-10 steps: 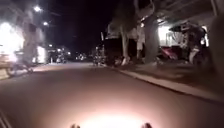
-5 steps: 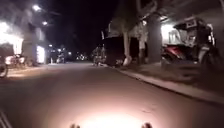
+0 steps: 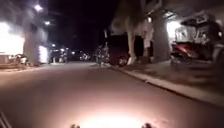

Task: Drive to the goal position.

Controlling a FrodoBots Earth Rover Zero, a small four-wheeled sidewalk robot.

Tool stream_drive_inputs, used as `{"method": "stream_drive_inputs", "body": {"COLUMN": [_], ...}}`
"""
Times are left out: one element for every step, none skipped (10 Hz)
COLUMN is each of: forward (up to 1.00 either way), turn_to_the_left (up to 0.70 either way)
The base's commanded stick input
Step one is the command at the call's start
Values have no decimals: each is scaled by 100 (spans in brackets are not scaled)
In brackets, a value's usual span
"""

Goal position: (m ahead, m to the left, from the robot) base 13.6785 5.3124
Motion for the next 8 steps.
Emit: {"method": "stream_drive_inputs", "body": {"forward": [70, 70, 70, 70, 70, 70, 70, 70], "turn_to_the_left": [35, 0, 0, 0, 0, 0, 0, 0]}}
